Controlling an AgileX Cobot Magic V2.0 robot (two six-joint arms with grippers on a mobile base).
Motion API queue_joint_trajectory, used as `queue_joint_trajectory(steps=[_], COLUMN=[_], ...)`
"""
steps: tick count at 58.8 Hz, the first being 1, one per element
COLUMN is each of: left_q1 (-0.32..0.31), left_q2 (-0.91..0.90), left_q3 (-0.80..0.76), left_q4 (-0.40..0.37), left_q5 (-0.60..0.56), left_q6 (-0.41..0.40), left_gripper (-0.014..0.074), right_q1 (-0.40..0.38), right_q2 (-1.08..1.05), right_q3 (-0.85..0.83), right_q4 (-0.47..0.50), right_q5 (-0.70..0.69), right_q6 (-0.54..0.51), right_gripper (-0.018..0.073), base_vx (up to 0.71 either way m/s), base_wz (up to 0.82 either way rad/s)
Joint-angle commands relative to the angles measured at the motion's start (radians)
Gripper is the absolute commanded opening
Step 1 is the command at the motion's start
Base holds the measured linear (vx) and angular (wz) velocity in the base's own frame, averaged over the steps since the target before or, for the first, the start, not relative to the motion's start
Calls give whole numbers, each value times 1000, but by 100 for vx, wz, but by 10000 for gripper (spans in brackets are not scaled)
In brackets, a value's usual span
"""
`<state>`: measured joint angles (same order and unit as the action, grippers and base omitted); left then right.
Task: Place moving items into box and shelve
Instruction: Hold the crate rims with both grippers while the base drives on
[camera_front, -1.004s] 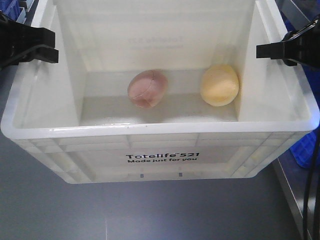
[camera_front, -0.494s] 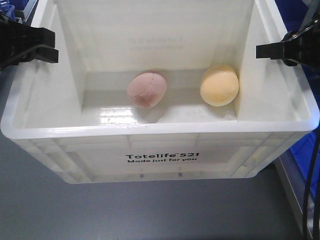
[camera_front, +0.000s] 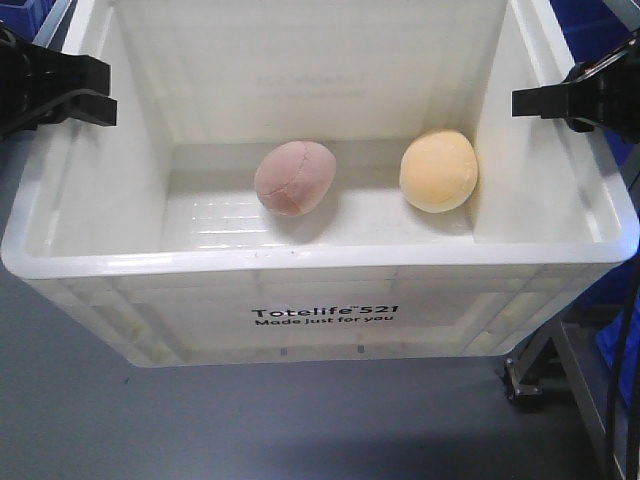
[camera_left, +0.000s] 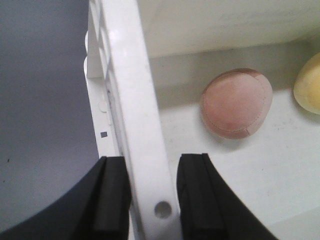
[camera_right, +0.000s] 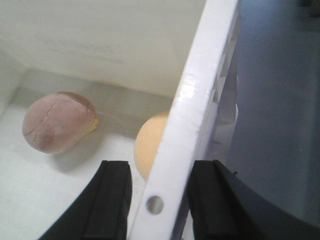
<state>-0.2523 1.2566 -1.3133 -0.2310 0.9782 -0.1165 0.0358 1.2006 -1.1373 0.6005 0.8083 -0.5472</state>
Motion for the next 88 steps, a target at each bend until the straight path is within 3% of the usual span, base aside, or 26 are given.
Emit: queue_joint_trajectory(steps=[1, 88], left_q1=[-7, -7], left_q2=[-30, -30], left_q3=[-51, -51], left_q4=[-65, -65], left_q5=[-146, -146], left_q6=[10, 10], left_gripper=[-6, -6], right_q1=[4, 4], right_q2=[-41, -41], right_q3=[-50, -50], right_q4=[110, 110], right_q5=[-49, -48], right_q6=[-44, -44], right_gripper=[-6, -6], base_vx=[41, 39], base_wz=[-5, 3])
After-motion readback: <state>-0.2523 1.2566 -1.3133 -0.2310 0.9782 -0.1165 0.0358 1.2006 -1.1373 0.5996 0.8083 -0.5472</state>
